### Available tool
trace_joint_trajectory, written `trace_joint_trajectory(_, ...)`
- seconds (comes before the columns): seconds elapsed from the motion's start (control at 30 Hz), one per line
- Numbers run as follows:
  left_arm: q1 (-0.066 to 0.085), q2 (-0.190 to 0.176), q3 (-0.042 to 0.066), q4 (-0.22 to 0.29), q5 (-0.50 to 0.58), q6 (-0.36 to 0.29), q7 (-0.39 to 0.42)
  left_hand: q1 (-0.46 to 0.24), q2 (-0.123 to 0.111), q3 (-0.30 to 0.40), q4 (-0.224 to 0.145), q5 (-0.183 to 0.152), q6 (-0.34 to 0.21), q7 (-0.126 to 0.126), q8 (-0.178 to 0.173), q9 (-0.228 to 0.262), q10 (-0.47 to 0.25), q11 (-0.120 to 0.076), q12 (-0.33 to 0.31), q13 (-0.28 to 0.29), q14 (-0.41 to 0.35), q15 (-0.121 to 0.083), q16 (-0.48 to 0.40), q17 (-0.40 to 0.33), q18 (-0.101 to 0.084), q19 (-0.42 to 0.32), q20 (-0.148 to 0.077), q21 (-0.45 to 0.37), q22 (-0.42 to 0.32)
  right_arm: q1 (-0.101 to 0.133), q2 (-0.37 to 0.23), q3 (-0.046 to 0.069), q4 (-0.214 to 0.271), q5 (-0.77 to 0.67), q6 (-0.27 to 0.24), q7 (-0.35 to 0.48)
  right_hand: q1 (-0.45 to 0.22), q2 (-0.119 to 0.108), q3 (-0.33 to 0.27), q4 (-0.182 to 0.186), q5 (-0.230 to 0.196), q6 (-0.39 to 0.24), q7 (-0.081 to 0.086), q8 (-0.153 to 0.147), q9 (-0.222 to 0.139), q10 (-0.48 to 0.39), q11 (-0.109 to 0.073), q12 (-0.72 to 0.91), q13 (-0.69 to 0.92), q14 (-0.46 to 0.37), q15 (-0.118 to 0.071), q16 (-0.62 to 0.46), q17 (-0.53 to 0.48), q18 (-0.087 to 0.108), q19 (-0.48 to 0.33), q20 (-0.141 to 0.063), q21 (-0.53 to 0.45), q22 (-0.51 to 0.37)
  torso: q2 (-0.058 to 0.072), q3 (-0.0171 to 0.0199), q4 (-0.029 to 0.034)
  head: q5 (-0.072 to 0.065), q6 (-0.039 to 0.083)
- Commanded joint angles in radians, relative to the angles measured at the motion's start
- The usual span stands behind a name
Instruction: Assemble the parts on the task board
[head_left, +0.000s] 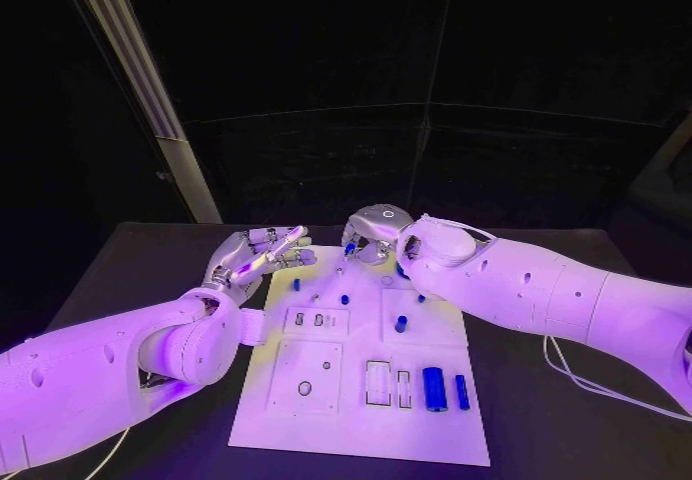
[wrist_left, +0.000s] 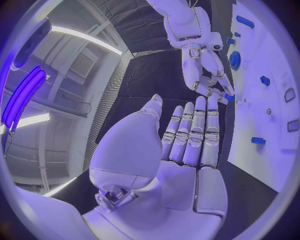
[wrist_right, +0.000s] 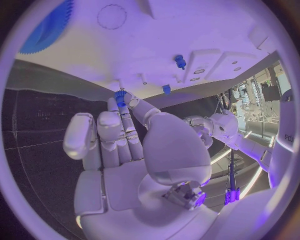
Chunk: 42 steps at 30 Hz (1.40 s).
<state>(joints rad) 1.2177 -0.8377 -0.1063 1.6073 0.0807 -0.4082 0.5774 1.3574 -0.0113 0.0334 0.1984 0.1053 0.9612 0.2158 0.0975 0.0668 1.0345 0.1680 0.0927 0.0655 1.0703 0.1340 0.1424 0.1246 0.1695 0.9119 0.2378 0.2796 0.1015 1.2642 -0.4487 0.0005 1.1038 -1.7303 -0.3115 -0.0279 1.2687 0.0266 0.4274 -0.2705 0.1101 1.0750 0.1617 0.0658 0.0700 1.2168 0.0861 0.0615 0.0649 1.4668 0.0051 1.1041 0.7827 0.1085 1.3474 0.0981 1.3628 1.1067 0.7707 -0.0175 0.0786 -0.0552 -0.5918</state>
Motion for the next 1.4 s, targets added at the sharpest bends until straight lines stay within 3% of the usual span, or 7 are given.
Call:
trace_joint_trajectory(0.03,0.003,0.001,0.001,0.002,-0.006,0.013,0.003,0.005,0.004,-0.001,-0.004,-0.004,0.000,0.008,-0.006,-0.002,-0.002,0.007,-0.005,-0.001,-0.005,0.001,-0.005,-0.001,0.013,-0.002,0.006,-0.004,-0.002,0.003,0.007,0.001,-0.008,-0.001,0.025,0.012,0.002,-0.008,0.004,0.000,-0.003,0.006,0.002,0.002,-0.001,0.003,0.001,0.001,0.001,0.002,-0.008,0.005,-0.002,-0.016,0.005,0.003,0.005,0.000,0.000,-0.0001,-0.0008,0.002,-0.002)
trace_joint_trajectory(0.33,0.005,0.001,0.001,0.003,-0.006,0.013,0.003,0.006,0.004,0.000,-0.006,-0.004,0.000,0.008,-0.007,-0.001,-0.002,0.007,-0.006,-0.001,-0.005,0.001,-0.006,-0.001,0.014,-0.003,0.006,-0.004,-0.002,0.002,0.030,0.000,-0.038,-0.009,0.057,0.010,0.001,-0.009,0.005,0.001,-0.003,0.005,0.002,0.001,-0.001,0.002,0.001,0.001,0.000,0.001,-0.008,0.004,-0.004,-0.016,0.005,0.003,0.005,-0.001,0.001,-0.0006,-0.0003,0.002,-0.003)
trace_joint_trajectory(0.9,0.007,0.002,0.001,0.001,-0.006,0.016,0.000,0.007,0.004,0.000,-0.007,-0.004,0.000,0.008,-0.008,-0.001,-0.003,0.007,-0.007,-0.001,-0.005,0.001,-0.007,-0.001,0.014,-0.003,0.007,-0.005,-0.003,0.002,0.055,0.000,-0.066,-0.016,0.069,0.012,-0.007,-0.018,0.011,0.008,-0.010,-0.001,0.003,-0.002,-0.003,-0.008,0.003,-0.001,-0.001,-0.004,-0.006,0.001,-0.014,-0.015,-0.001,0.005,0.004,-0.005,0.002,-0.0010,-0.0016,0.004,-0.008)
trace_joint_trajectory(1.1,0.008,0.002,0.001,0.000,-0.006,0.017,-0.002,0.007,0.004,0.000,-0.007,-0.004,0.000,0.008,-0.008,-0.001,-0.003,0.007,-0.007,-0.001,-0.005,0.001,-0.007,-0.001,0.014,-0.003,0.007,-0.005,-0.003,0.002,0.058,0.000,-0.071,-0.016,0.070,0.016,-0.027,-0.046,0.010,0.023,-0.033,-0.040,0.011,-0.006,-0.007,-0.057,0.013,-0.003,-0.004,-0.018,0.004,-0.022,-0.055,-0.010,-0.021,0.012,-0.009,-0.034,0.002,-0.0009,-0.0026,0.005,-0.008)
trace_joint_trajectory(1.2,0.009,0.002,0.001,0.000,-0.006,0.018,-0.003,0.007,0.004,-0.001,-0.008,-0.004,0.000,0.008,-0.008,-0.001,-0.003,0.007,-0.008,-0.001,-0.006,0.001,-0.007,-0.001,0.014,-0.003,0.007,-0.005,-0.003,0.002,0.059,0.000,-0.075,-0.018,0.061,0.017,-0.041,-0.088,-0.026,0.038,-0.049,-0.136,0.033,-0.005,-0.009,-0.182,0.038,0.000,-0.005,-0.052,0.024,-0.103,-0.176,0.008,-0.076,0.029,-0.058,-0.129,0.002,-0.0008,-0.0024,0.005,-0.008)
trace_joint_trajectory(1.3,0.009,0.002,0.001,0.000,-0.006,0.019,-0.004,0.007,0.004,-0.001,-0.009,-0.004,-0.001,0.008,-0.009,-0.002,-0.004,0.007,-0.009,-0.001,-0.006,0.001,-0.008,-0.002,0.014,-0.003,0.007,-0.006,-0.003,0.002,0.057,0.000,-0.075,-0.019,0.049,0.016,-0.035,-0.099,-0.068,0.054,-0.053,-0.177,0.046,-0.005,-0.006,-0.254,0.054,0.001,-0.003,-0.057,0.034,-0.126,-0.209,0.012,-0.090,0.043,-0.074,-0.154,0.003,-0.0007,-0.0026,0.006,-0.008)
trace_joint_trajectory(1.4,0.010,0.001,0.001,-0.001,-0.006,0.019,-0.005,0.007,0.004,-0.001,-0.009,-0.004,-0.001,0.008,-0.009,-0.002,-0.004,0.008,-0.009,-0.002,-0.006,0.002,-0.009,-0.002,0.013,-0.003,0.007,-0.006,-0.004,0.002,0.046,0.000,-0.066,-0.019,0.036,0.013,-0.025,-0.098,-0.091,0.064,-0.052,-0.188,0.048,-0.004,-0.005,-0.261,0.056,0.005,-0.002,-0.055,0.036,-0.130,-0.216,0.013,-0.090,0.047,-0.077,-0.158,0.002,0.0001,-0.0034,0.006,-0.007)
